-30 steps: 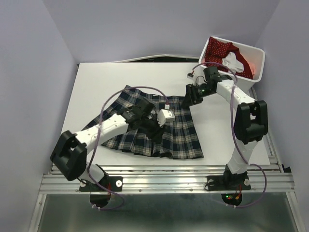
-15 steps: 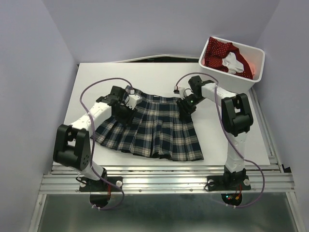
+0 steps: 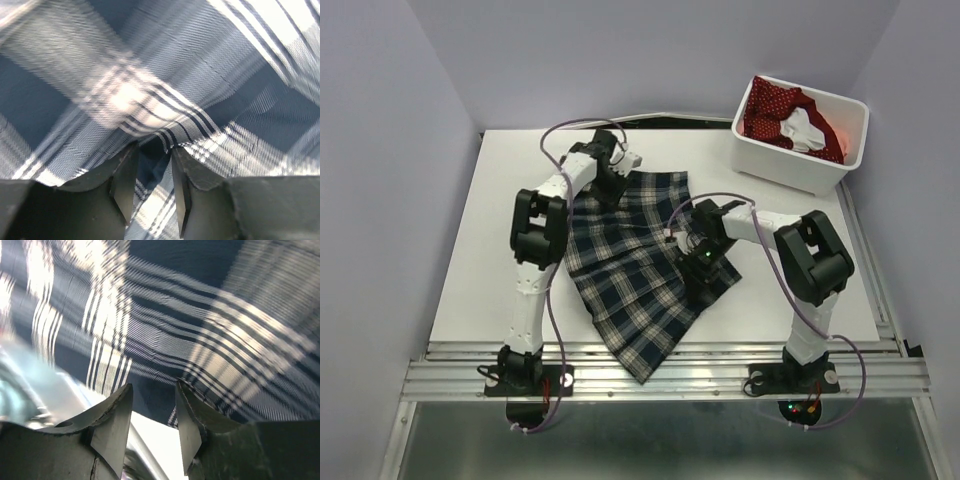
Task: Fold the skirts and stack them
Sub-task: Flatten the skirt out, then fold the skirt
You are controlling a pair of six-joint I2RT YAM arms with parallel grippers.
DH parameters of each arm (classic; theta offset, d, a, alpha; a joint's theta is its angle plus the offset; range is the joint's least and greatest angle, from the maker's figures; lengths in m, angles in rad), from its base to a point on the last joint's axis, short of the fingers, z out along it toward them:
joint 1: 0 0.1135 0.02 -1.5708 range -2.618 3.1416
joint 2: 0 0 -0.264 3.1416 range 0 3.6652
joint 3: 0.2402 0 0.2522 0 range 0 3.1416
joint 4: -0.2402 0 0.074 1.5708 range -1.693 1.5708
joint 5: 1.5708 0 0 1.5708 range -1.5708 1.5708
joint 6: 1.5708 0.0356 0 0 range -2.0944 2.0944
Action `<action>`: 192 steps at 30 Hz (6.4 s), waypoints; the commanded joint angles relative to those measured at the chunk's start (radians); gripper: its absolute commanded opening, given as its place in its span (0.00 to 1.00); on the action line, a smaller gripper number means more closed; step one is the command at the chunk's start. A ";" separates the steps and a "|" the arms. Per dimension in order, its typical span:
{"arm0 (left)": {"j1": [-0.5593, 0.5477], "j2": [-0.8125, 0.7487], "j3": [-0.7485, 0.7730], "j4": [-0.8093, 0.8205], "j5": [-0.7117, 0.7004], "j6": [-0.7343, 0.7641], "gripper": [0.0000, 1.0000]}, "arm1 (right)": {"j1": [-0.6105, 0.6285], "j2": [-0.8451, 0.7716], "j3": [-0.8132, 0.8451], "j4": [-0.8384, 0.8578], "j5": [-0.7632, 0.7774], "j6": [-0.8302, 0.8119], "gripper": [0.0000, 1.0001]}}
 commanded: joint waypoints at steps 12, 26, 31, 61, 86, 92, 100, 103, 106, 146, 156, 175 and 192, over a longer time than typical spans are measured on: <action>-0.171 0.015 0.049 0.053 0.026 0.019 0.47 | -0.112 -0.116 0.234 -0.004 -0.345 0.172 0.50; -0.160 -0.299 -0.256 0.143 0.054 0.030 0.51 | -0.172 0.182 0.403 0.219 0.020 0.135 0.45; -0.163 -0.332 -0.398 0.185 0.066 0.057 0.49 | -0.172 0.185 0.279 0.231 0.072 0.048 0.45; 0.004 -0.008 0.427 -0.181 0.290 0.447 0.81 | -0.298 0.376 0.947 -0.223 0.072 -0.219 0.90; 0.075 0.101 0.191 -0.091 0.194 0.594 0.53 | -0.298 0.424 0.728 -0.123 0.158 -0.316 0.32; 0.092 0.072 0.185 -0.055 0.189 0.553 0.23 | -0.298 0.398 0.736 -0.116 0.119 -0.287 0.01; 0.113 0.098 0.376 0.033 0.059 0.383 0.00 | -0.298 0.288 0.737 0.105 0.152 -0.103 0.01; 0.127 0.112 0.478 0.085 0.000 0.318 0.00 | -0.298 0.274 0.752 0.228 0.223 -0.065 0.00; 0.139 0.092 0.532 0.155 -0.062 0.275 0.00 | -0.298 0.269 0.795 0.314 0.284 -0.036 0.00; -0.401 -1.012 -0.823 -0.003 0.077 0.287 0.72 | -0.270 -0.637 -0.385 0.431 -0.014 -0.692 0.89; -0.401 -0.941 -0.697 0.138 0.068 0.094 0.73 | -0.261 -0.503 -0.105 0.240 -0.200 -0.058 0.70; -0.163 -0.459 -0.645 0.341 0.040 -0.171 0.36 | -0.217 0.054 0.112 0.437 0.036 0.260 0.54; -0.336 -0.628 -0.476 0.451 -0.165 -0.171 0.58 | -0.217 -0.054 0.229 0.651 -0.003 0.853 0.54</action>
